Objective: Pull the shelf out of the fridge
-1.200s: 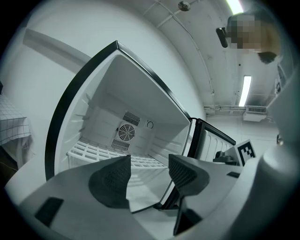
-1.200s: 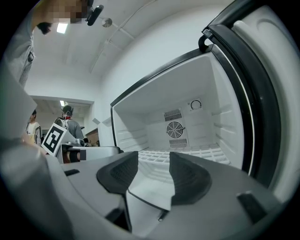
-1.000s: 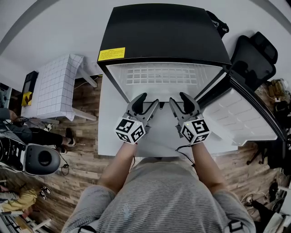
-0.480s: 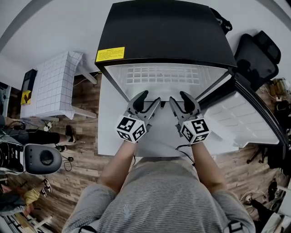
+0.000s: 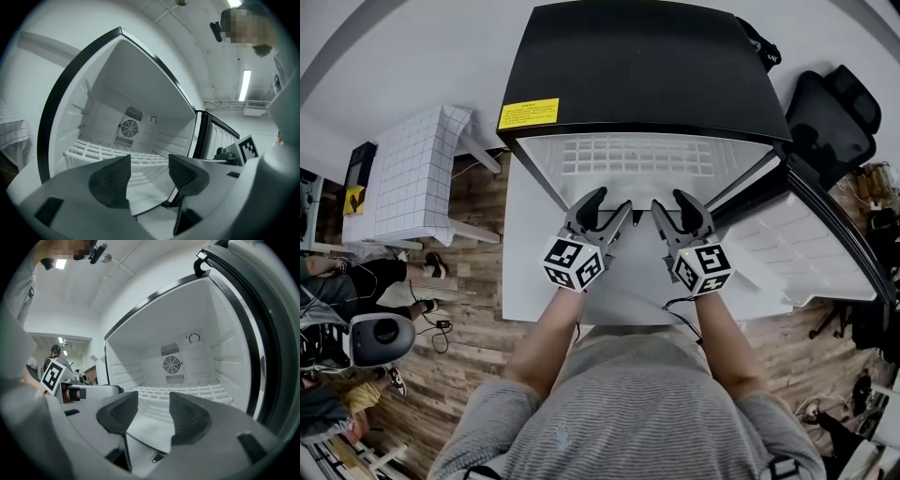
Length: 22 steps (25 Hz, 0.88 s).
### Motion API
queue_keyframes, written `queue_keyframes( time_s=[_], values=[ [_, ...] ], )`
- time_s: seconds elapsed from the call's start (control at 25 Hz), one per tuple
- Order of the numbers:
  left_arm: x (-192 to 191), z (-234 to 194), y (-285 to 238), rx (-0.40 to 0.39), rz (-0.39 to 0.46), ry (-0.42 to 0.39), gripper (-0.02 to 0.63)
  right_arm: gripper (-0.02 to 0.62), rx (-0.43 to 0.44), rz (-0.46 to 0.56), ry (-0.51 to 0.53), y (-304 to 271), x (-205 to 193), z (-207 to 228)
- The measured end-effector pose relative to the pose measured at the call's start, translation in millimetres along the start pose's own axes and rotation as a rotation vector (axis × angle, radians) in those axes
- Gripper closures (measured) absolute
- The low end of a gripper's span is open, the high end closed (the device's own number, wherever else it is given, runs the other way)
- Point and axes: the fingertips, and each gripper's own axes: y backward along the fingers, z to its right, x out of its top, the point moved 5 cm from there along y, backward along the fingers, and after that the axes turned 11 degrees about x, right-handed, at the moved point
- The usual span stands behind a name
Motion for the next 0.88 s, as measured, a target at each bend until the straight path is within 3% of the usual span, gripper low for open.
queue_keyframes(
  time_s=[0.2,0.32,0.64,0.88],
  values=[
    [-3,-4,-5,0.009,-0.004,0.008,0.365,0.397,-0.005,-0.005,-0.009,-5,-2,4],
    [-4,-9,-7,0.027,-0.003,0.067,0.365,0.397,-0.015,0.008,-0.057,-7,-3,9],
    [-6,-24,-11,0.084,0.053,0.39,0.365,0.397,-0.091,0.089,-0.316,-6,-11,28],
    [-12,-30,-13,0.079,0.128,0.688,0.365,0.397,-0.116,0.209,-0.576,-8,-18,33]
  ],
)
